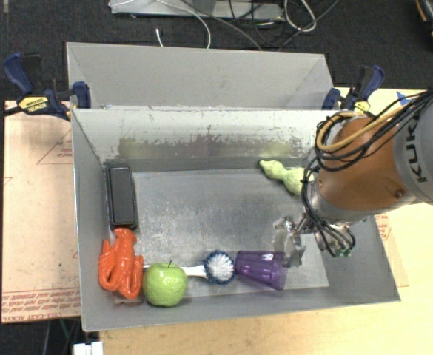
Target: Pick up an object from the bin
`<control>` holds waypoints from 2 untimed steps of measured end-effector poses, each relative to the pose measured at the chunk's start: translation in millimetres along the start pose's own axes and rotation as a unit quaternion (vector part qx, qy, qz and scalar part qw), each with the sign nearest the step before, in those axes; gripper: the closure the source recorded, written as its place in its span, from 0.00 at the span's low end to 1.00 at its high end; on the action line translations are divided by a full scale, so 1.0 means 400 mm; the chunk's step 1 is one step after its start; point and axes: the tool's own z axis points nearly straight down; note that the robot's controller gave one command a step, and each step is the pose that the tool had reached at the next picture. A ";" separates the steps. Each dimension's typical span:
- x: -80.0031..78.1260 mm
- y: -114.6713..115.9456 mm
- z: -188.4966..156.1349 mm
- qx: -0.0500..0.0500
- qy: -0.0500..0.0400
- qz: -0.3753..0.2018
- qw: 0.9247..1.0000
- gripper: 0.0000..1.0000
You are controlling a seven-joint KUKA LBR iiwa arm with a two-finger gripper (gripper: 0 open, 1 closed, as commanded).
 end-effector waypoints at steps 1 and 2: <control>0.000 0.010 0.002 0.001 0.000 -0.017 1.000 1.00; -0.030 0.040 0.026 0.001 0.001 -0.089 0.996 1.00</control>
Offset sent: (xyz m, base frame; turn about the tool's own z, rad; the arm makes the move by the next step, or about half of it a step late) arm 0.0544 0.0495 -0.0435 -0.0667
